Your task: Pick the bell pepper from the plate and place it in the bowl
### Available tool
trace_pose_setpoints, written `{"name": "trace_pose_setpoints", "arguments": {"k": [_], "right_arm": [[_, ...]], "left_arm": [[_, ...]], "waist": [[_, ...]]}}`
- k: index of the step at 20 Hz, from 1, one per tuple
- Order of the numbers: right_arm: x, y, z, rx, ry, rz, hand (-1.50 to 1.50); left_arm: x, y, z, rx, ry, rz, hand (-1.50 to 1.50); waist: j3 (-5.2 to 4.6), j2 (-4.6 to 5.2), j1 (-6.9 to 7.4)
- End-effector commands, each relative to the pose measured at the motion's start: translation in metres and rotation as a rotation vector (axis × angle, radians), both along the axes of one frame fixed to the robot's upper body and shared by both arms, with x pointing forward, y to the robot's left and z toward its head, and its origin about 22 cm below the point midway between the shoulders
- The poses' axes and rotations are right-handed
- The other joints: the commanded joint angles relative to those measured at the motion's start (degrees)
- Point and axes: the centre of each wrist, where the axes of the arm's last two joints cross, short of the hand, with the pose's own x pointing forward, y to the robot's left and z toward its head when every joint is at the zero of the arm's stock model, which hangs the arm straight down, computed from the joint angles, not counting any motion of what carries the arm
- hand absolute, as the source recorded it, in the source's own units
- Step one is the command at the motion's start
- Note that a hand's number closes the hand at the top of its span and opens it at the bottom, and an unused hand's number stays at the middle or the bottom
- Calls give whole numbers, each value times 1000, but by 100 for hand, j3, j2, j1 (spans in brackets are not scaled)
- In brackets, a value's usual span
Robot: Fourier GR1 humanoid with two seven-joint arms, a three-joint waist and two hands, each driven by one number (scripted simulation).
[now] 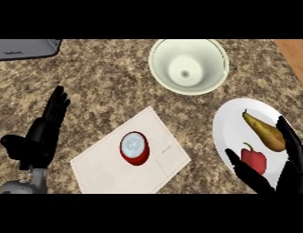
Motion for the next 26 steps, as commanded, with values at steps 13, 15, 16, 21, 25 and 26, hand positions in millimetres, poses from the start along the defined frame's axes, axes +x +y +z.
{"name": "trace_pose_setpoints", "arguments": {"k": [13, 15, 16, 21, 25, 26], "right_arm": [[-104, -24, 69, -47, 302, -282, -150], [-100, -24, 65, -58, 372, -300, -150], [-109, -20, 74, -56, 431, -277, -150], [-81, -14, 71, -15, 577, -267, -150], [-76, -11, 75, -40, 646, -245, -150], [-62, -15, 55, -25, 645, -232, -150]], "left_arm": [[11, -16, -3, -4, -30, -94, 0], [19, -19, 3, -11, -38, -119, 0], [16, -22, -7, -16, -10, -101, 0], [26, -46, -10, -3, -8, -100, 0], [15, -38, -15, -9, 4, -102, 0], [22, -25, -5, -15, -6, -98, 0]], "waist": [[-20, 81, 525], [-18, 92, 542], [-26, 101, 540], [-14, 101, 561], [-6, 69, 519], [-2, 66, 519]]}}
